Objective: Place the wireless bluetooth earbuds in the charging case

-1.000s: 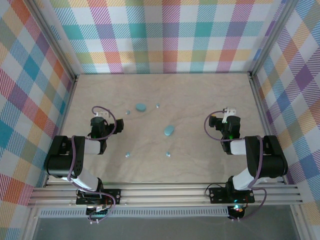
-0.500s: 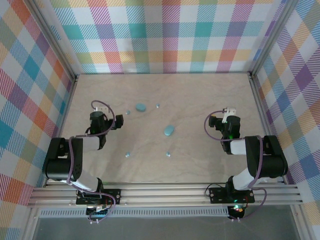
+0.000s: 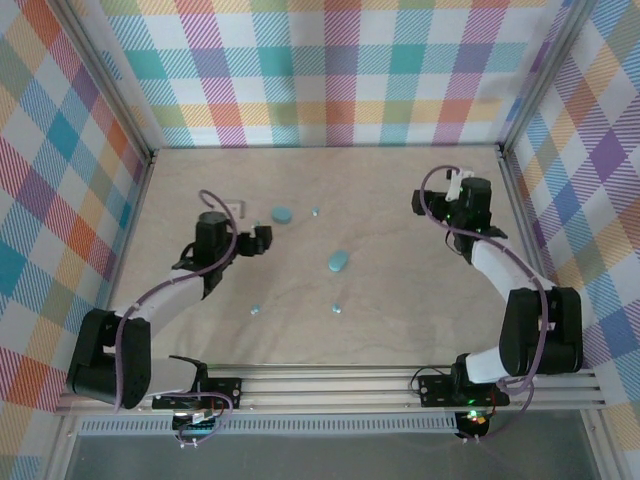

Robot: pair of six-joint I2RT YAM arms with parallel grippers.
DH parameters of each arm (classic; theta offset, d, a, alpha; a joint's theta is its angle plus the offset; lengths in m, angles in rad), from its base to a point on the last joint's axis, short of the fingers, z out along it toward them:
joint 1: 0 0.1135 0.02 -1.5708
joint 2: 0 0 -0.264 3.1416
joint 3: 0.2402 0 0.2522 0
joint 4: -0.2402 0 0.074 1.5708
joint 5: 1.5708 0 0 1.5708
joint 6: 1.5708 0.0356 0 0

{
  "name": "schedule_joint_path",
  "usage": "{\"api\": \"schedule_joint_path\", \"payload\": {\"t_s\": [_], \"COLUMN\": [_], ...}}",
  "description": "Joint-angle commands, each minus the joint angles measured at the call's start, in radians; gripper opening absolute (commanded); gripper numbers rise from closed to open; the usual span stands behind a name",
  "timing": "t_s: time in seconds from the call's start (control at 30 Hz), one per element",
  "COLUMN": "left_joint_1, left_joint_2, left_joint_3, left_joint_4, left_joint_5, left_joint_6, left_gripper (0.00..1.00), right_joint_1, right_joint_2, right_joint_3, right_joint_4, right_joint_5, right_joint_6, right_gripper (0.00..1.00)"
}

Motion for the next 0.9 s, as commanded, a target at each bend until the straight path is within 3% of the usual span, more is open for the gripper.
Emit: {"api": "schedule_joint_path", "payload": {"t_s": [0.0,0.2,0.37,0.63,0.87], "left_joint_1": [-0.172,-0.4,-0.542,-0.578,-0.576], "left_joint_2": [0.014,0.126,0.245,0.417,0.496], "left_joint_3": [0.056,0.144,0.231,0.411,0.489], "left_joint_4": [-0.128,-0.21,-0.242,-0.409,-0.48], "left_joint_5": [0.012,0.008,-0.108,-0.124,-0.196], "left_joint_6": [-0.025,-0.075,-0.093,-0.041,-0.106], "left_gripper": [0.9,0.82,0.82,0.79,0.77], "right_joint_1": [0.039,0.196,0.326,0.347,0.346], "right_joint_2": [0.048,0.108,0.152,0.082,-0.041], "right_joint_3": [0.061,0.124,0.176,0.114,0.029], "right_joint_4": [-0.262,-0.29,-0.362,-0.442,-0.566], "right_joint_5": [-0.09,-0.123,-0.121,-0.256,-0.176], "right_joint_6": [0.13,0.203,0.19,0.227,0.262], "right_gripper": [0.98,0.97,0.96,0.93,0.94]}}
